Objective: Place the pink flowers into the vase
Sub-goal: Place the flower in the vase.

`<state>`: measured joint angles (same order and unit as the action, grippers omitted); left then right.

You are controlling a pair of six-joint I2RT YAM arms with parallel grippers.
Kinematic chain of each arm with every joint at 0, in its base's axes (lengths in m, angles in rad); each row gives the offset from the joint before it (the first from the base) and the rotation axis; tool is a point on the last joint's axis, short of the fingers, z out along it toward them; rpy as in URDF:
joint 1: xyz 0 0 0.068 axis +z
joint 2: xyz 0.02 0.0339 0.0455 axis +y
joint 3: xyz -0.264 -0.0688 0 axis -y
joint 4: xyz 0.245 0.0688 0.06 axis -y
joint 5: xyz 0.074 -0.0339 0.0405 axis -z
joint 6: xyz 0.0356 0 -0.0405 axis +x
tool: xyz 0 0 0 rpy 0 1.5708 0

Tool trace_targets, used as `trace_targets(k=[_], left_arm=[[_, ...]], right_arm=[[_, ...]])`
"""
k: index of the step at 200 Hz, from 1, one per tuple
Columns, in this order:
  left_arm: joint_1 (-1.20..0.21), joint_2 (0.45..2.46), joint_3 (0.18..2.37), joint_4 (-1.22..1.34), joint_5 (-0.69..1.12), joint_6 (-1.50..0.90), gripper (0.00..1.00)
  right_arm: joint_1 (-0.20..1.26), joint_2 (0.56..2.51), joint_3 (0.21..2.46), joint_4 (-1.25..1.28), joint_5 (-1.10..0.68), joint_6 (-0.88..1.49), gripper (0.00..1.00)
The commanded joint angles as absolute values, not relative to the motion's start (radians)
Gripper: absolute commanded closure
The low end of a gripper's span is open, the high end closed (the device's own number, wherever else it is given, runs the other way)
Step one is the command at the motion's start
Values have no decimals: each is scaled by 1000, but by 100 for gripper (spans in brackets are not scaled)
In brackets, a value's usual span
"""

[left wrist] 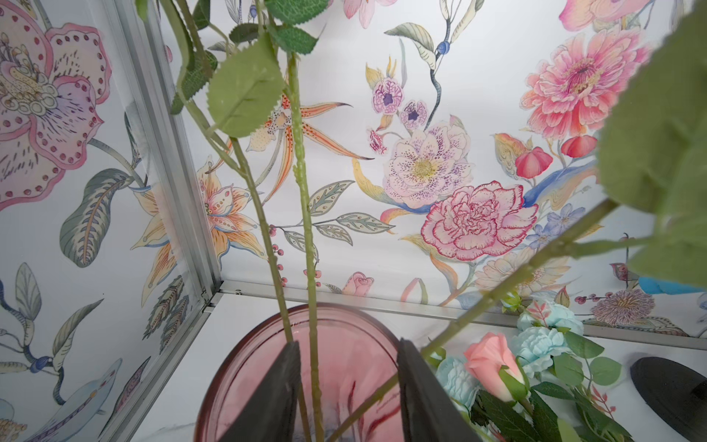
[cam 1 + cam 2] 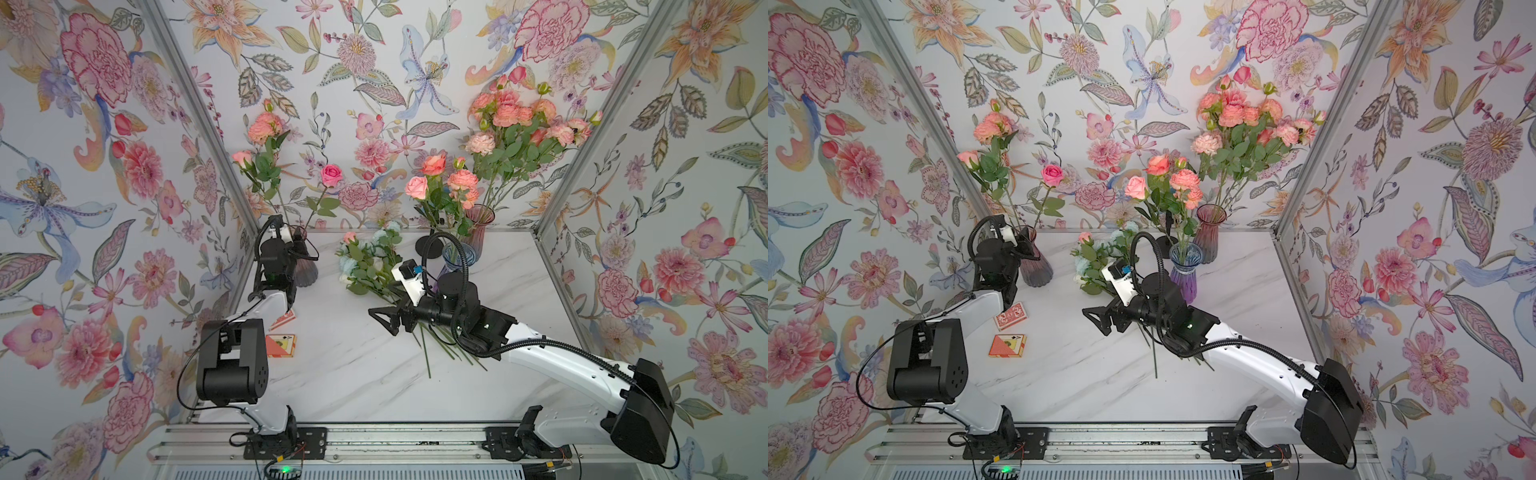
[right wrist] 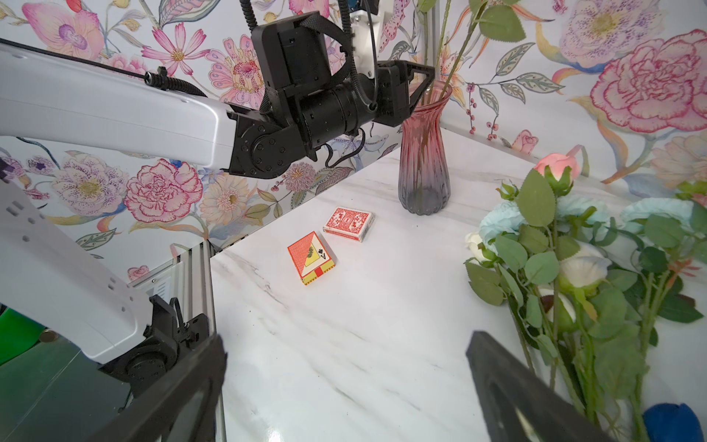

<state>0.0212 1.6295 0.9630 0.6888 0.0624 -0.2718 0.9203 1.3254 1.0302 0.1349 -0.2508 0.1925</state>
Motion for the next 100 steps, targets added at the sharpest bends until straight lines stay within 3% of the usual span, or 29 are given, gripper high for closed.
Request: trace_targets(k=[1,100], left_arm=[[17,1588,935,690,37,-258,54],[15,1398,864,680,60,-285,46]], right_arm=[[925,1295,1016,145,-236,209,1],[949,1340,1023,100,-156,217,1]])
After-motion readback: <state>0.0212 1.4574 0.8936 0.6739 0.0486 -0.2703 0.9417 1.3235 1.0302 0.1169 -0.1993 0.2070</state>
